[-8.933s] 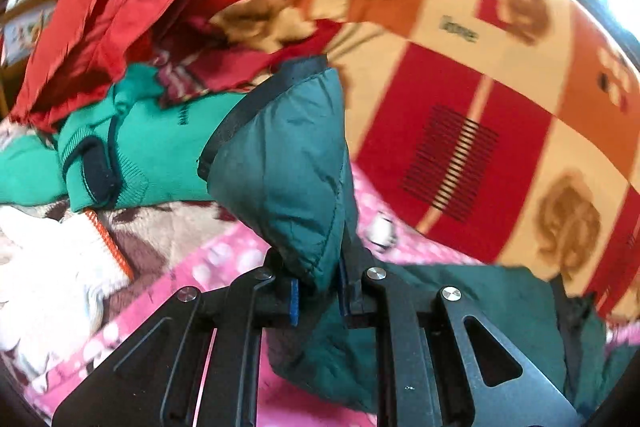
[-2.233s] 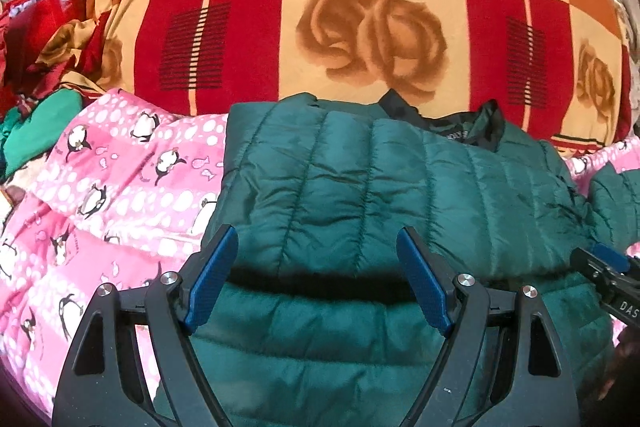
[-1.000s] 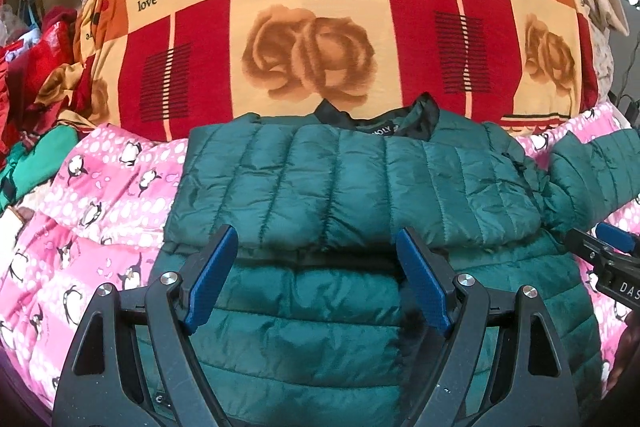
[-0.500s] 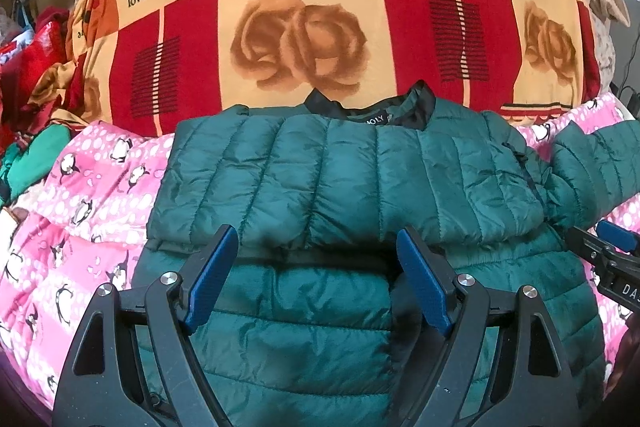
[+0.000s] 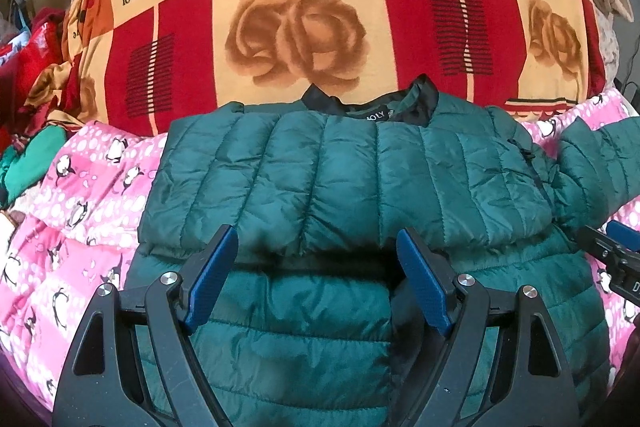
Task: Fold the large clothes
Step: 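Grasp the other sleeve cuff with the right gripper and lift it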
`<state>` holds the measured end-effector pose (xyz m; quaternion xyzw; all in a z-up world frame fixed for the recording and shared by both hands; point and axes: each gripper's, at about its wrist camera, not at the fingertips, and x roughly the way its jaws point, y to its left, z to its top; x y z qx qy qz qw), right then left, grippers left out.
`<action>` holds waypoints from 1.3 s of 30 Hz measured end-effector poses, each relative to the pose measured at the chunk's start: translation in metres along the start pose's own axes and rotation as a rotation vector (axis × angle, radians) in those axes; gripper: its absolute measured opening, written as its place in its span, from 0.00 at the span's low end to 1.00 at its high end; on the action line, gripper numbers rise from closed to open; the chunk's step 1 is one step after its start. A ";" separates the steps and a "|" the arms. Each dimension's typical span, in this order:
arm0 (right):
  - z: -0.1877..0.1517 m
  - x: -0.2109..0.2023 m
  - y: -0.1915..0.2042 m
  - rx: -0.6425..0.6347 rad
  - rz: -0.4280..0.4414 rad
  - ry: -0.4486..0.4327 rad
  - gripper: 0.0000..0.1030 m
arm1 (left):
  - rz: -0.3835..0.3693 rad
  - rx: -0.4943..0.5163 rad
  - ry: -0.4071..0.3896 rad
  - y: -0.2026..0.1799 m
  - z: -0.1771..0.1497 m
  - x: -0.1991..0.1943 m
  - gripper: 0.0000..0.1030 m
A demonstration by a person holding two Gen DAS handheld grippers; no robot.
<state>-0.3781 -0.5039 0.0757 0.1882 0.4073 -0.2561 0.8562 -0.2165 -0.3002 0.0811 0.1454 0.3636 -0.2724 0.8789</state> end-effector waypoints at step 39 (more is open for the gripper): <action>0.031 -0.026 -0.246 0.425 -0.418 -0.139 0.73 | -0.092 -0.124 0.106 0.030 0.000 0.029 0.80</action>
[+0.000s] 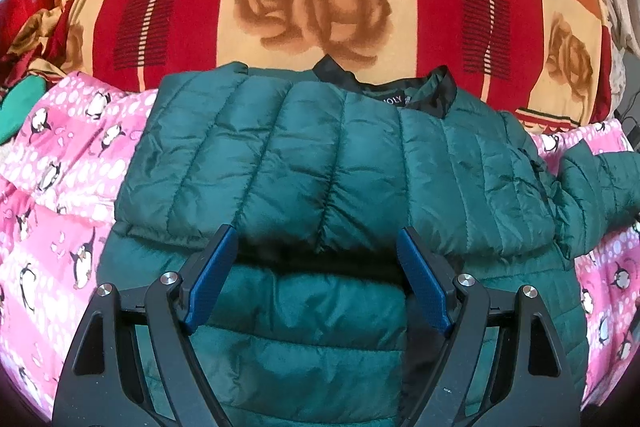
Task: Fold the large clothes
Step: 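Grasp the other sleeve cuff with the right gripper and lift it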
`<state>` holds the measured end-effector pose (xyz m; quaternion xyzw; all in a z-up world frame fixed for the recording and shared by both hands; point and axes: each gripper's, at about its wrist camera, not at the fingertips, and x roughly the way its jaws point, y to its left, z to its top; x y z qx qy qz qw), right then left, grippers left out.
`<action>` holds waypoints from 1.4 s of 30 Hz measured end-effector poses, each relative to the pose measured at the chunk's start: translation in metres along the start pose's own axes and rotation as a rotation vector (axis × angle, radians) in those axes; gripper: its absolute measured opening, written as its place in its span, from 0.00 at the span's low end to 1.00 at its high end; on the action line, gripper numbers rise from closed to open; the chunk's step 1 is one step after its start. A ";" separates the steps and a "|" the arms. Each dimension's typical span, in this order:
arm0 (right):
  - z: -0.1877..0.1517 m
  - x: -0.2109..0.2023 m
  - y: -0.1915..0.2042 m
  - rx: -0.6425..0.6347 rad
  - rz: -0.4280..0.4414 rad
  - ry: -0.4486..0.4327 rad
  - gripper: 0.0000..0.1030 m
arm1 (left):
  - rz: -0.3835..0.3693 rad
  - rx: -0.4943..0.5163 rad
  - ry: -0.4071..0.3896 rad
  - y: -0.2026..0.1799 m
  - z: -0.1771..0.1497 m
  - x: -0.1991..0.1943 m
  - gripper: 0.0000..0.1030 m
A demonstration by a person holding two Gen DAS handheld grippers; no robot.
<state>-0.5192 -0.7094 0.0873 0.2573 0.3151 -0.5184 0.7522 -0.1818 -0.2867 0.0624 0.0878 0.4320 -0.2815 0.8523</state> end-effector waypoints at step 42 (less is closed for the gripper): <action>0.004 -0.075 0.075 -0.091 0.576 -0.091 0.12 | 0.009 -0.078 -0.039 0.038 0.006 -0.024 0.80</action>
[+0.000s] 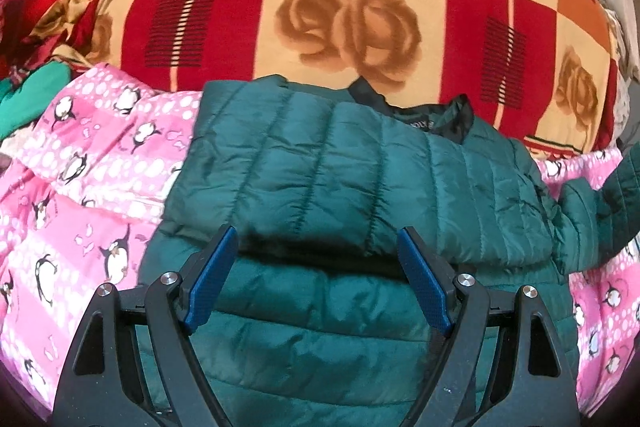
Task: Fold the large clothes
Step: 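Carry the held sleeve across the jacket front with the right gripper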
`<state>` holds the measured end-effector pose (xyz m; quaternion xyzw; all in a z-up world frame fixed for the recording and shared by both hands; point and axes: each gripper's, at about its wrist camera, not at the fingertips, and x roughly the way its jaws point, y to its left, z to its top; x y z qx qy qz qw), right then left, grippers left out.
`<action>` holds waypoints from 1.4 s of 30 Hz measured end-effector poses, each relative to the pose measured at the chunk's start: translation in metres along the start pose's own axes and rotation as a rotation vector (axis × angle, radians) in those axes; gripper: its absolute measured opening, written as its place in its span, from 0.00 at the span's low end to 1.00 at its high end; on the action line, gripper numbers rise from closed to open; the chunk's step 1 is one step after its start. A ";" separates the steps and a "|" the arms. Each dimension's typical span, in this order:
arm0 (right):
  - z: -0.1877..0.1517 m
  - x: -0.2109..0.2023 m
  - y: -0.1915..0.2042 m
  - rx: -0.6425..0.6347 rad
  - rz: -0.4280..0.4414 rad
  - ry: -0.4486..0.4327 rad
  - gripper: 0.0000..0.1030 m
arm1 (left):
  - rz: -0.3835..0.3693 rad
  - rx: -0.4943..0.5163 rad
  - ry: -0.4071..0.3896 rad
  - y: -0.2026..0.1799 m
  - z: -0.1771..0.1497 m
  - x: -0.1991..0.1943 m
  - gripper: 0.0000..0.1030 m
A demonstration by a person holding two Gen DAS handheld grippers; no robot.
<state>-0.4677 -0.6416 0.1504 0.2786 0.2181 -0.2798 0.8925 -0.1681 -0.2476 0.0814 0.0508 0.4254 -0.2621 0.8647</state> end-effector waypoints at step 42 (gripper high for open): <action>-0.132 0.122 0.272 -0.392 0.354 0.423 0.70 | -0.236 -0.194 -0.007 0.050 0.025 0.001 0.80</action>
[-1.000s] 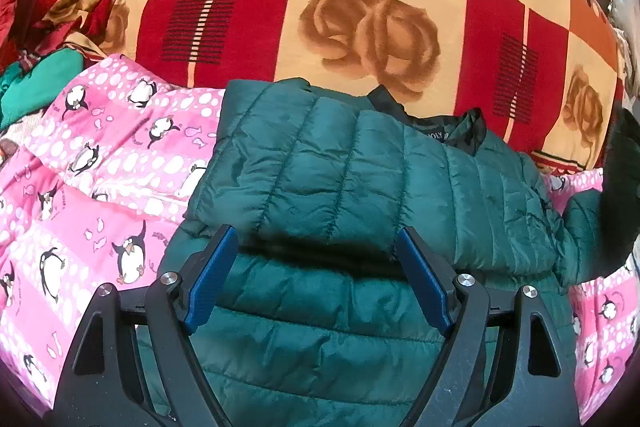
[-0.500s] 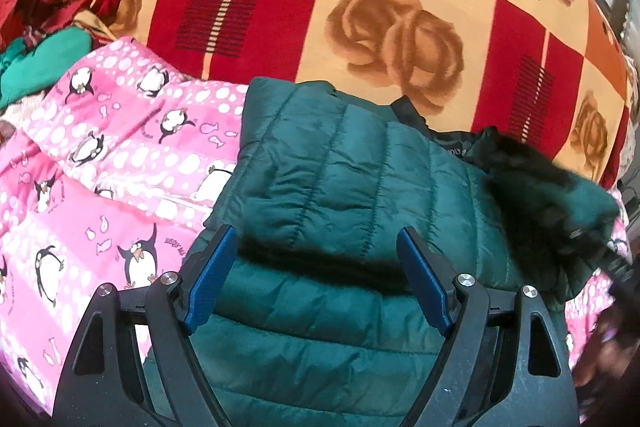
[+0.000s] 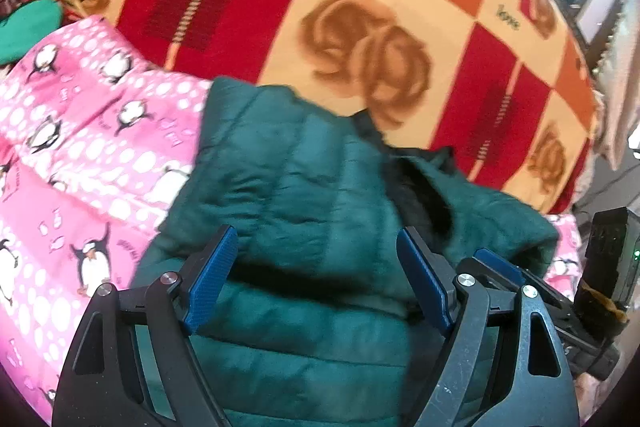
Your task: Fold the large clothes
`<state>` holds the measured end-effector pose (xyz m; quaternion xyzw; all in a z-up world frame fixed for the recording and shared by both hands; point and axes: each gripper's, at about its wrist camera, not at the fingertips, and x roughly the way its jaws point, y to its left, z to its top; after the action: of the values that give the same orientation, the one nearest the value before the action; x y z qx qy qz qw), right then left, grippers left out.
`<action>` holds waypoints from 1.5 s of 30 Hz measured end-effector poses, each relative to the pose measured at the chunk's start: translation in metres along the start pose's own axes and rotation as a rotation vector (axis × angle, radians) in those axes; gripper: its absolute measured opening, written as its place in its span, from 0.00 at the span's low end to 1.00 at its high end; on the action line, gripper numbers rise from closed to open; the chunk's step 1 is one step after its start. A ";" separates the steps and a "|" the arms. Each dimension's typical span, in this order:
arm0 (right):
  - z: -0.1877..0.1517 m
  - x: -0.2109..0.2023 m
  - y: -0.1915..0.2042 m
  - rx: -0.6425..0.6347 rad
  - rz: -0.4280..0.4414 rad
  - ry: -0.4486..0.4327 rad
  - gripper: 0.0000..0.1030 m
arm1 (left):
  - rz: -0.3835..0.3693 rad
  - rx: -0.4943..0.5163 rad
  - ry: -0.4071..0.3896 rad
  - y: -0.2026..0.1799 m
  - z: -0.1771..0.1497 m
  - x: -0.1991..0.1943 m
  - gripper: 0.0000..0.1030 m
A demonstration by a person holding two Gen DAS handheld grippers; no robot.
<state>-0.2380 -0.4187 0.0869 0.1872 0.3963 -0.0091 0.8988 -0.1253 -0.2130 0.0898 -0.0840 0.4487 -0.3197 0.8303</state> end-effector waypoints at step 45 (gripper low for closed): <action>-0.010 -0.024 -0.113 0.153 -0.202 -0.032 0.70 | 0.256 0.203 -0.040 0.010 0.024 0.011 0.07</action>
<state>-0.2805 -0.5236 0.0605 0.2143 0.3969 -0.1327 0.8826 -0.0970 -0.2153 0.0915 0.0520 0.4044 -0.2531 0.8773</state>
